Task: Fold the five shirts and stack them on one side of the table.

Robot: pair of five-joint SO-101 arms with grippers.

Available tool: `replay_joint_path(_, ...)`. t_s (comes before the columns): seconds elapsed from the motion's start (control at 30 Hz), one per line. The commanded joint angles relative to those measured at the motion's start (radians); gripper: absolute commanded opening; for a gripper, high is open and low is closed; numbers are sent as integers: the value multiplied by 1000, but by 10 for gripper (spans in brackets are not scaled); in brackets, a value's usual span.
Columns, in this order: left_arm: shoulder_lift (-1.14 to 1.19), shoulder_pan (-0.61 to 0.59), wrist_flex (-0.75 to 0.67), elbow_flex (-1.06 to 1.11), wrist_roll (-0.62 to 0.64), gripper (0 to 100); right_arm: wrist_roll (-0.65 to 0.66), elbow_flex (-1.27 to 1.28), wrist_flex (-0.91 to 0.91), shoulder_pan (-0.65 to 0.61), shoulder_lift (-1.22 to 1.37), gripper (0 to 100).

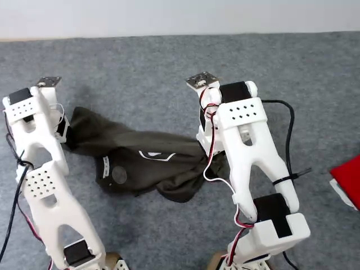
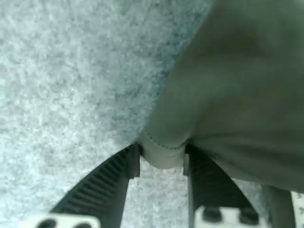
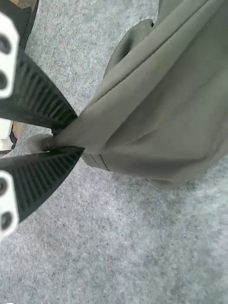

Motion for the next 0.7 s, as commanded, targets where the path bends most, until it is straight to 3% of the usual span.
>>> replay_joint_path(0.0,3,8,31,-114,6,155,8,-60,5,-5,-2,10)
replay_joint_path(0.5,58,11,-81,-156,6,156,5,-60,5,-5,-2,10)
replay_joint_path(0.67,153,26,-48,-206,21,184,5,-60,10,-5,-4,10)
